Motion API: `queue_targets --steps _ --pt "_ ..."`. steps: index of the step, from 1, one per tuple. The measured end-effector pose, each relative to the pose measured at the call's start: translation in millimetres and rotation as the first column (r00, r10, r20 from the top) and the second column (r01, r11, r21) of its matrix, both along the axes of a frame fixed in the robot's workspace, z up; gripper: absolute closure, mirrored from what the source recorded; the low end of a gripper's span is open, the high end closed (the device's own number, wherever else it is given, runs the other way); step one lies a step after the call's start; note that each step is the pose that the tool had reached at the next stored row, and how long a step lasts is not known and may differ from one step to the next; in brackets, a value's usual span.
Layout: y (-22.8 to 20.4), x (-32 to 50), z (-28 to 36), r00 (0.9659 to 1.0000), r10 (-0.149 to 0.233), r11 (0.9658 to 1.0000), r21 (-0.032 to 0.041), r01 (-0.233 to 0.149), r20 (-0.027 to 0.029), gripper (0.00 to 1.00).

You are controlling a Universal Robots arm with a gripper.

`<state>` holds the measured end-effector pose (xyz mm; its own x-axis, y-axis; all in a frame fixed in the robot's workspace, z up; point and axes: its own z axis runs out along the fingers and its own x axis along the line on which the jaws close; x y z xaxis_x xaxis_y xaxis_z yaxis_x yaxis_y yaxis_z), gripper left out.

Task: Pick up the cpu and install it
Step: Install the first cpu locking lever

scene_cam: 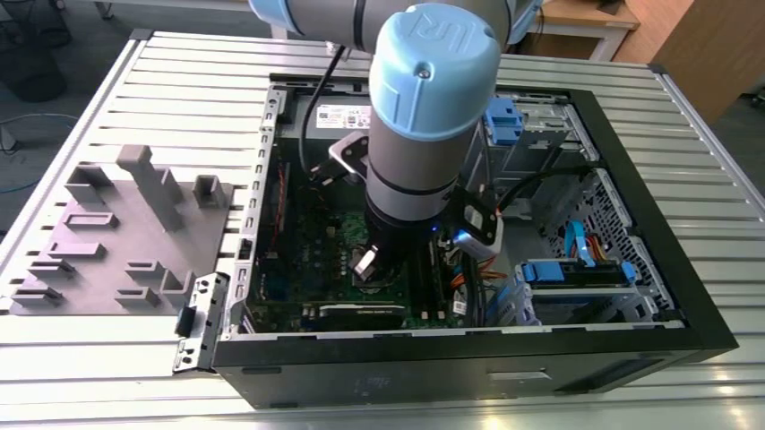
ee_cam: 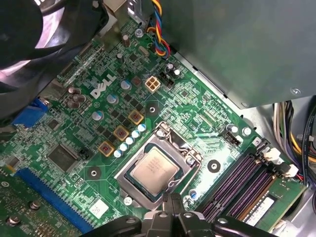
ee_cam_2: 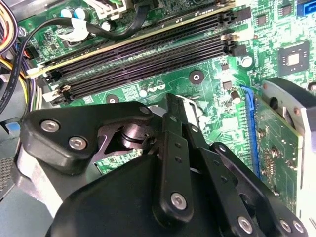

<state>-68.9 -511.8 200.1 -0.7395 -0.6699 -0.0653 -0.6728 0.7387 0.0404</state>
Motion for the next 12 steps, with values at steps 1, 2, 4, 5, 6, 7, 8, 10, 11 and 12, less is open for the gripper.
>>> queue_targets --steps 1,2,4,5,6,7,8,10,11,12 --pt "-0.3 0.0 -0.6 1.0000 0.000 1.0000 0.0027 0.000 0.0010 0.89" --pt "-0.6 0.1 -1.2 1.0000 0.000 1.0000 0.0052 0.000 0.0018 0.89" --pt "-1.4 0.2 -2.2 1.0000 0.000 1.0000 0.0087 0.000 0.0030 0.89" --pt "-1.8 0.3 -2.7 1.0000 0.000 0.9999 0.0101 0.000 0.0035 0.89" --pt "-2.2 0.4 -3.2 1.0000 0.000 0.9999 0.0114 0.000 0.0039 0.89" --pt "-2.6 0.5 -3.8 1.0000 0.000 0.9999 0.0124 0.000 0.0044 0.89" --pt "-3.0 0.8 -4.4 1.0000 0.000 0.9999 0.0133 0.000 0.0051 0.89" --pt "-3.8 1.2 -5.7 1.0000 0.000 0.9999 0.0150 0.000 0.0062 0.89" --pt "-4.1 1.5 -6.4 1.0000 0.000 0.9999 0.0156 0.000 0.0067 0.89" --pt "-4.4 1.7 -7.0 1.0000 0.000 0.9999 0.0162 0.000 0.0073 0.89"
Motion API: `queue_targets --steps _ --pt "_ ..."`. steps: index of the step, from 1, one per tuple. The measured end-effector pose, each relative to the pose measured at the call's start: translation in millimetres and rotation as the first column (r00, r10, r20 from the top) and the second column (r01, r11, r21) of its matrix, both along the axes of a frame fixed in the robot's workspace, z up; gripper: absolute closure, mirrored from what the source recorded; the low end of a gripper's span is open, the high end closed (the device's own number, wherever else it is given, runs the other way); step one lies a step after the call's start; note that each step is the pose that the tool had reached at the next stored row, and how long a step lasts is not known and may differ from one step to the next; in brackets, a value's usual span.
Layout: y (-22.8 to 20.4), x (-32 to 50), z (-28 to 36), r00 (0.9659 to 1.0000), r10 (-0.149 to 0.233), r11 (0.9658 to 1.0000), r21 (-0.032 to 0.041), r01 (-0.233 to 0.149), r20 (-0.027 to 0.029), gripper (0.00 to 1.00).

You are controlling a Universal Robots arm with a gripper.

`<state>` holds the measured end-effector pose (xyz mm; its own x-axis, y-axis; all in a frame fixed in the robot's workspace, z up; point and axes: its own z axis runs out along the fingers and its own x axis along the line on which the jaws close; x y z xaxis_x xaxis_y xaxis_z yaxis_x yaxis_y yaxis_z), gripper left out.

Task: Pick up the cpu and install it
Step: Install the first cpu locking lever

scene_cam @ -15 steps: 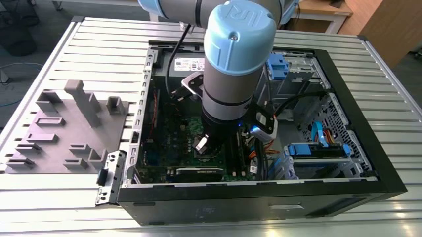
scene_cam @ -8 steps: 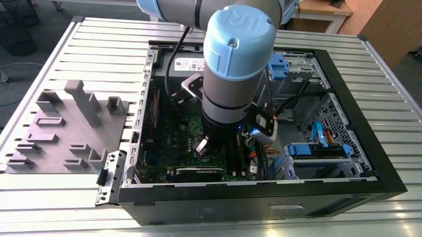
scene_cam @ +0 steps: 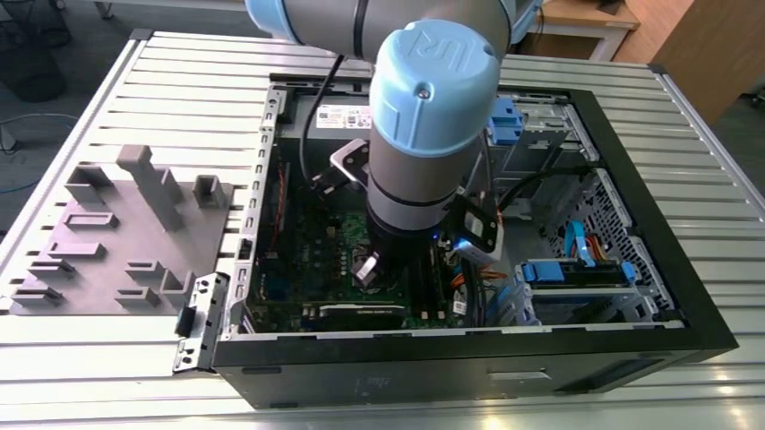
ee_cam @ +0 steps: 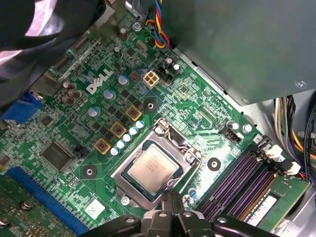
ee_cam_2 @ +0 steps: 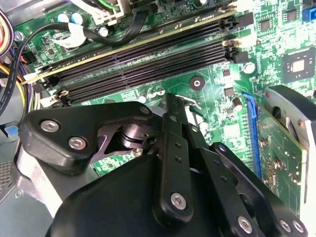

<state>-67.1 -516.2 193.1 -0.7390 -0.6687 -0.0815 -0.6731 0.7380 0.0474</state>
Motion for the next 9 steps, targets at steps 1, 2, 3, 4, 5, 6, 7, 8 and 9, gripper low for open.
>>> queue_targets --steps 1,2,3,4,5,6,7,8,9 --pt "-0.3 0.3 -0.6 1.0000 0.000 1.0000 0.0004 0.000 0.0005 0.89" --pt "-0.6 0.7 -1.3 1.0000 0.000 1.0000 0.0008 0.000 0.0011 0.89" --pt "-0.8 1.1 -1.8 1.0000 0.000 1.0000 0.0010 0.000 0.0018 0.89" --pt "-1.0 1.5 -2.4 1.0000 0.000 1.0000 0.0012 0.000 0.0025 0.89" --pt "-1.2 2.0 -3.0 1.0000 0.000 1.0000 0.0013 0.000 0.0034 0.89" --pt "-1.2 2.6 -3.6 1.0000 0.000 1.0000 0.0017 0.000 0.0043 0.89" --pt "-1.3 3.2 -4.3 1.0000 0.000 1.0000 0.0021 0.000 0.0053 0.89" --pt "-1.2 3.7 -4.8 1.0000 0.000 1.0000 0.0027 0.000 0.0063 0.89" --pt "-1.2 3.7 -5.2 1.0000 0.000 1.0000 0.0033 0.000 0.0068 0.89"
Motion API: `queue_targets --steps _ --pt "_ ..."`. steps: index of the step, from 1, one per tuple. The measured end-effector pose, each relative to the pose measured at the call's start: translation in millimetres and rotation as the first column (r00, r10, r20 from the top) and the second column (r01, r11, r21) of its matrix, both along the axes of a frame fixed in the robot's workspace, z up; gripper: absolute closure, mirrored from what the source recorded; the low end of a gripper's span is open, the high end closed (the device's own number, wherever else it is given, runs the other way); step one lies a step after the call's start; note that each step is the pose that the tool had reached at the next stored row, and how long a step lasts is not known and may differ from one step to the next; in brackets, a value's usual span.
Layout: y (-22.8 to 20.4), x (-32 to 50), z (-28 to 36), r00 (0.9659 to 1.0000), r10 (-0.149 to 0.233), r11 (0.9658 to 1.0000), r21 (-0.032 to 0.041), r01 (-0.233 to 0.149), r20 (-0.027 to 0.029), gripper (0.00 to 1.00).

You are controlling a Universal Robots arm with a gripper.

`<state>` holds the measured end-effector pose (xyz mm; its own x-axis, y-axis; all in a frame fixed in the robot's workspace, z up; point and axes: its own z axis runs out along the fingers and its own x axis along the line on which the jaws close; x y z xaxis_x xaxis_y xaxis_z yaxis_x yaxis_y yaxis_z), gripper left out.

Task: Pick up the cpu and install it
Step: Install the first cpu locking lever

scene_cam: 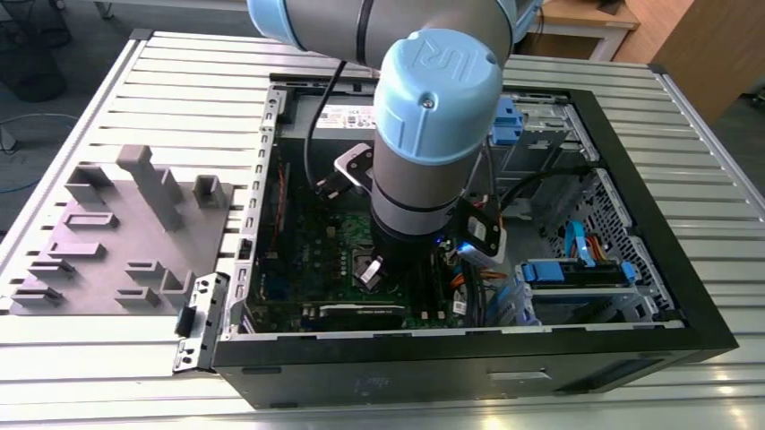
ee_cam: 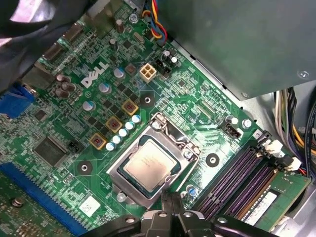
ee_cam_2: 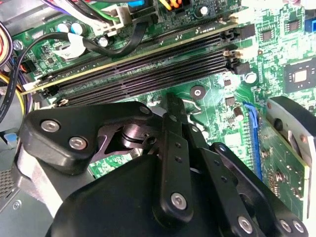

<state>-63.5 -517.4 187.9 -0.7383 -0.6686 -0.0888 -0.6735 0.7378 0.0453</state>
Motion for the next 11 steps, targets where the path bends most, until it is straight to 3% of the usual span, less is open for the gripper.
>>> queue_targets --steps 11 --pt "0.0 -5.7 -0.5 1.0000 -0.001 0.9998 0.0176 0.000 0.0092 0.89"
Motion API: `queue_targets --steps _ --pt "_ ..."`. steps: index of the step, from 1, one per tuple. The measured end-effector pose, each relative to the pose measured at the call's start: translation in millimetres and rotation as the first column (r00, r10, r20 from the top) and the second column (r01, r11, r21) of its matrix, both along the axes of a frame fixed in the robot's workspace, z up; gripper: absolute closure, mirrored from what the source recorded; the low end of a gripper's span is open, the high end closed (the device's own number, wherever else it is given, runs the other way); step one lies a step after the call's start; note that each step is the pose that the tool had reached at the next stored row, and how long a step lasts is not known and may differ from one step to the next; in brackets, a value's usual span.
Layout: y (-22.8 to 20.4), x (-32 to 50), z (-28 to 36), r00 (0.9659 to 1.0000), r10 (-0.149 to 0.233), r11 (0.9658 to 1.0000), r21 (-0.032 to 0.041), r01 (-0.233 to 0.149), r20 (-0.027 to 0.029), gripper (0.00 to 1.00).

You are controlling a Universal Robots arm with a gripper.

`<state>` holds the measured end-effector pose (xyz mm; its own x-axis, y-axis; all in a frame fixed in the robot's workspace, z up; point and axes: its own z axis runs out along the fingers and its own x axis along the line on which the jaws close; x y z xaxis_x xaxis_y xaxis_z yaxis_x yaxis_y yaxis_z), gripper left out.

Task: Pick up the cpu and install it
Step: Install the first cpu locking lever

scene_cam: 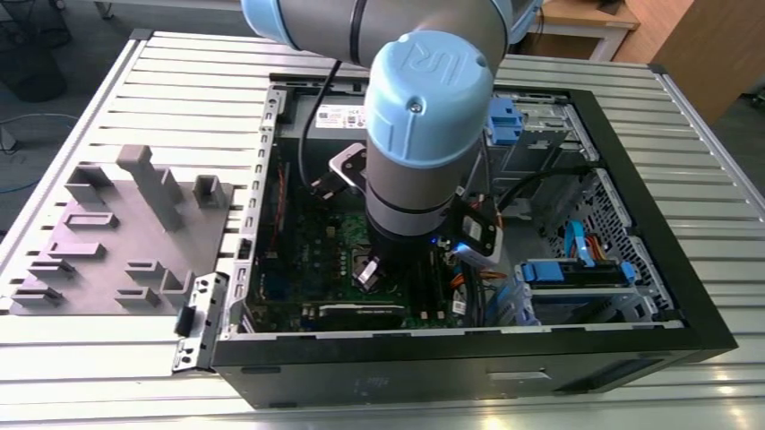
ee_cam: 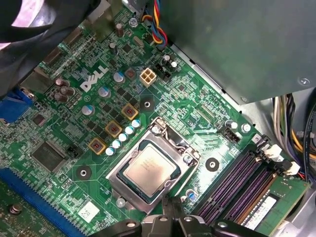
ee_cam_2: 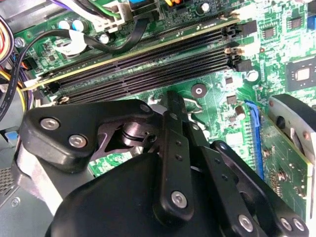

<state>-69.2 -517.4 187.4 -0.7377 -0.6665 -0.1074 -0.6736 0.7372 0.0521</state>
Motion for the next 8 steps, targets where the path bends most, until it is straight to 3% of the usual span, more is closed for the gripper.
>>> queue_targets --steps 5,8 --pt "0.1 -0.8 1.2 1.0000 -0.001 1.0000 0.0035 0.001 0.0005 0.89" --pt "0.1 -0.9 7.1 1.0000 -0.002 1.0000 0.0033 0.002 0.0005 0.89"
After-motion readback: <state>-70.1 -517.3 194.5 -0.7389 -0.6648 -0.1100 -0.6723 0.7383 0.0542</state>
